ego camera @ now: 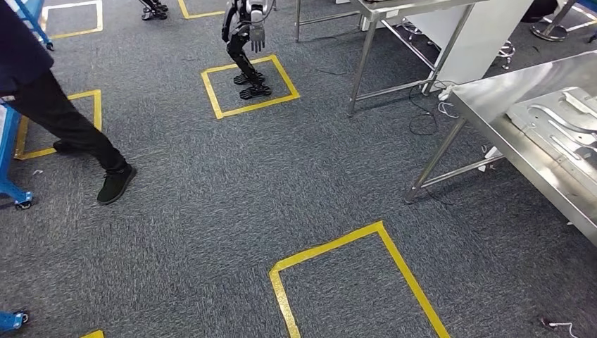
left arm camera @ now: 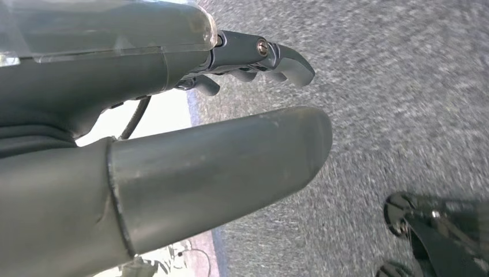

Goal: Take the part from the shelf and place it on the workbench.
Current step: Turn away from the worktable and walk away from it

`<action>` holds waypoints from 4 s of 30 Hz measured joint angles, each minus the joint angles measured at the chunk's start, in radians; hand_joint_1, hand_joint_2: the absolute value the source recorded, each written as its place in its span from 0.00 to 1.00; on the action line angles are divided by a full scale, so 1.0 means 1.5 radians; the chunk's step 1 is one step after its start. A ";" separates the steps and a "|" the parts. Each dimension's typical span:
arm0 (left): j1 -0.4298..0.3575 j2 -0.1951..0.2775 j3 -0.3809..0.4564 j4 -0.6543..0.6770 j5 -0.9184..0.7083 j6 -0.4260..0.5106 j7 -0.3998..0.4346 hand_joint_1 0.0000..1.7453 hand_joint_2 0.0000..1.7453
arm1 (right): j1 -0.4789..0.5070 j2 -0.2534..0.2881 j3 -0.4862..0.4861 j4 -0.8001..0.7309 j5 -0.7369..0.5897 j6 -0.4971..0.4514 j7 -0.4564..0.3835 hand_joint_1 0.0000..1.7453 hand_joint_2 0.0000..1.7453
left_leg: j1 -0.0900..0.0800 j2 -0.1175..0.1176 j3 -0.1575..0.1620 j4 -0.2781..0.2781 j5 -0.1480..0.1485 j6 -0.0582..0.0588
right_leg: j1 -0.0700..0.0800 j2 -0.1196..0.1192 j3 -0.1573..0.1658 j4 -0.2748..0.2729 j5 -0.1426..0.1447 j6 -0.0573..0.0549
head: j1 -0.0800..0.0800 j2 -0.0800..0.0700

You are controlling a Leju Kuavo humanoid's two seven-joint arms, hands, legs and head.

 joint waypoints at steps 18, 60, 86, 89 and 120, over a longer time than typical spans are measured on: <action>-0.002 -0.001 0.003 0.000 0.000 0.001 -0.001 0.00 0.00 | 0.008 -0.002 0.000 0.000 0.004 -0.002 0.000 0.00 0.00 | 0.001 -0.031 -0.076 0.131 -0.059 -0.025 | 0.001 0.044 0.002 -0.045 0.045 -0.033 | 0.000 0.000; 0.000 0.001 0.013 0.000 0.001 0.002 -0.003 0.00 0.00 | 0.001 -0.003 0.000 0.001 0.027 0.007 -0.009 0.00 0.00 | 0.002 0.016 -0.005 0.006 0.004 -0.022 | 0.005 -0.031 -0.001 -0.029 0.038 -0.013 | 0.004 0.000; 0.002 0.007 0.015 0.000 -0.001 0.006 -0.008 0.00 0.00 | 0.006 -0.001 -0.001 0.004 0.037 0.015 -0.012 0.00 0.00 | -0.001 -0.002 -0.047 0.112 -0.035 -0.030 | 0.006 -0.014 -0.006 -0.034 0.046 -0.039 | 0.003 0.000; 0.000 0.008 0.015 0.000 -0.004 0.006 -0.009 0.00 0.00 | 0.005 0.001 -0.001 0.004 0.037 0.015 -0.012 0.00 0.00 | -0.007 0.039 0.012 0.005 -0.005 -0.018 | 0.011 -0.035 -0.004 -0.029 0.040 -0.031 | 0.003 0.000; 0.001 0.006 0.015 0.000 -0.014 -0.001 -0.015 0.00 0.00 | 0.008 0.004 -0.007 0.005 0.041 0.015 -0.007 0.00 0.00 | -0.010 0.037 0.011 0.006 -0.008 -0.012 | 0.005 -0.022 -0.010 -0.018 0.040 -0.023 | -0.001 0.000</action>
